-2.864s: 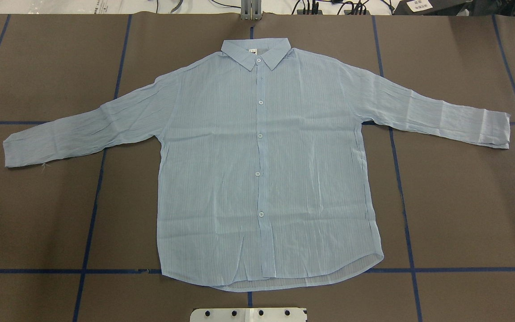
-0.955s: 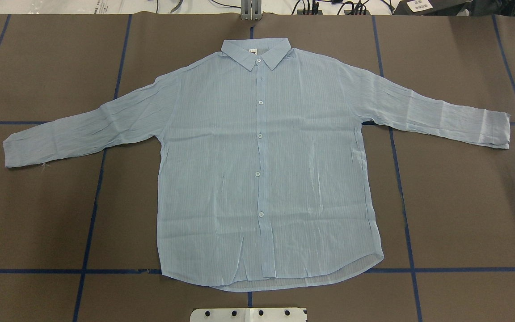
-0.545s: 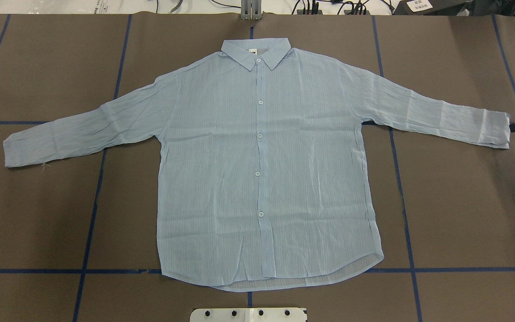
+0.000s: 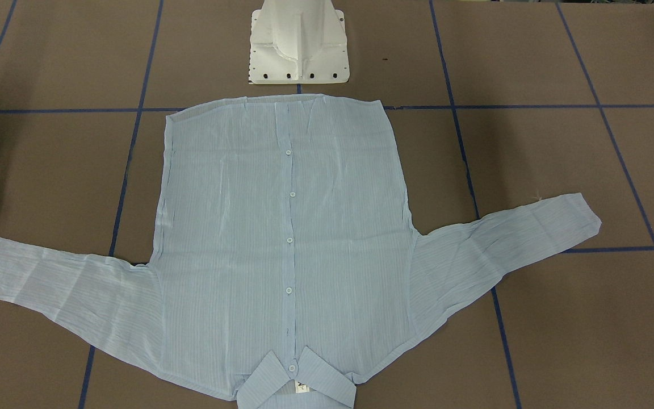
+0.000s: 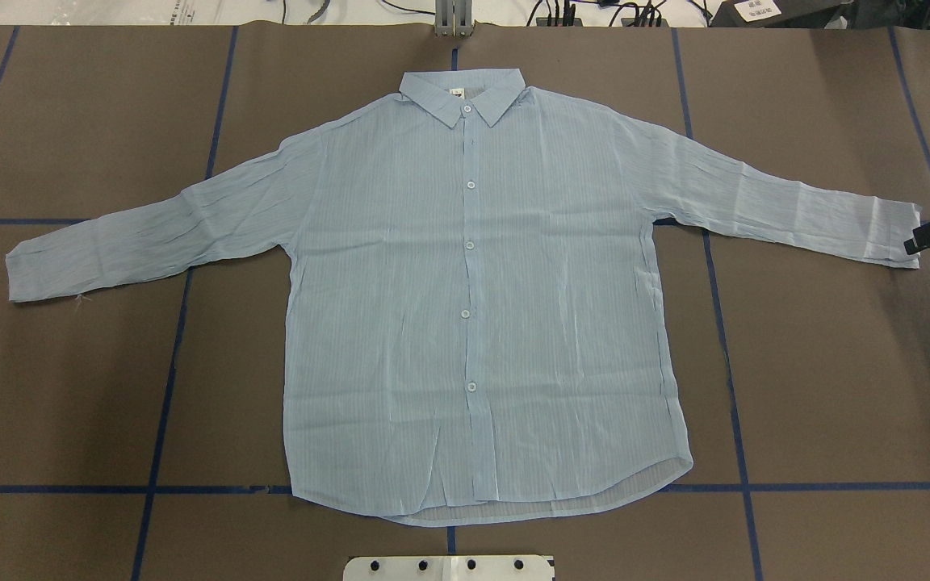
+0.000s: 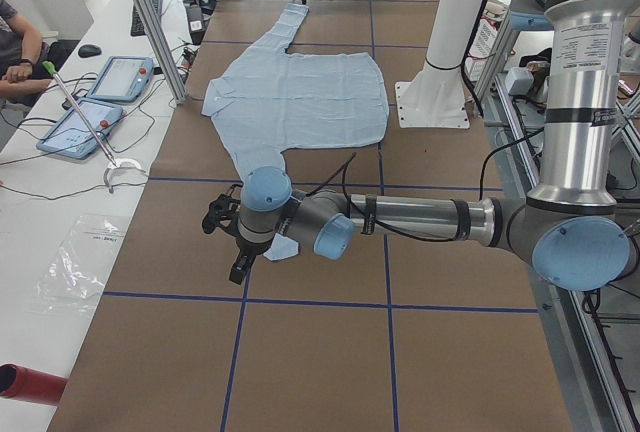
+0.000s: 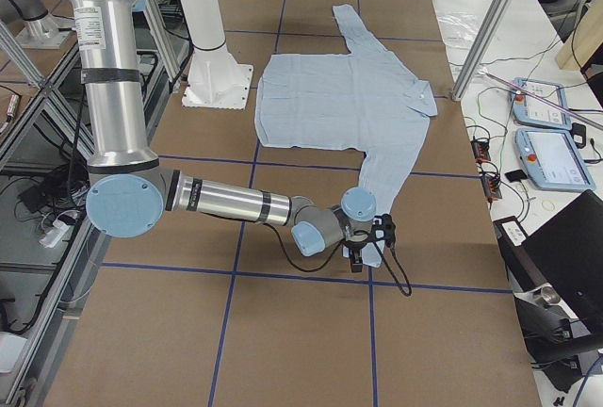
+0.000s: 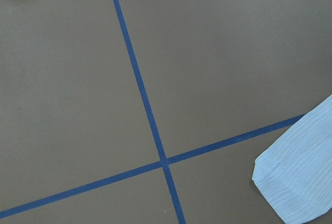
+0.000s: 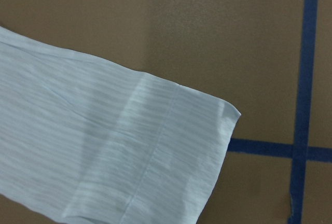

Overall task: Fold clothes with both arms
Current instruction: 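Grasp the cuff of the sleeve nearest the right gripper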

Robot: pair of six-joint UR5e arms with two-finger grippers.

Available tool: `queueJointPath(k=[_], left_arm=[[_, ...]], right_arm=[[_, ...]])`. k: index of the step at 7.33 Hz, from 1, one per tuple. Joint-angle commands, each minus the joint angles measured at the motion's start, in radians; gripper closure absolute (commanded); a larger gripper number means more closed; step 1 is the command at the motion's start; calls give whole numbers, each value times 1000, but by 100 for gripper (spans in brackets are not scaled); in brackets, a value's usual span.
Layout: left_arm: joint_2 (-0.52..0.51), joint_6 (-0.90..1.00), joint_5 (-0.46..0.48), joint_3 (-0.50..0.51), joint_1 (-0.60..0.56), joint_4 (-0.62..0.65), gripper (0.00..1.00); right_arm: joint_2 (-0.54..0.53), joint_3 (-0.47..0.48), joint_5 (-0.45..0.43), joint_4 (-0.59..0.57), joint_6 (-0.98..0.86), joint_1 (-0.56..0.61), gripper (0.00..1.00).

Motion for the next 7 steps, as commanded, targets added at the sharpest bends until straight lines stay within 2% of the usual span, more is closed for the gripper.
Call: queueJointPath(k=[1,2,5,7], left_arm=[[-1,-1,0,2,0,-3,1],[-1,-3,0,2,0,-3,1],[-5,-3,0,3,0,-3,1],[-10,-1,-2,3,0,-3,1]], right_arm=[[24,-36,0,-2,3,-7,3],[24,-36,1,-5,8,-7,8],[24,-31,1,-2,46,-10,35],[24,-31,0,-6,48,-22,35]])
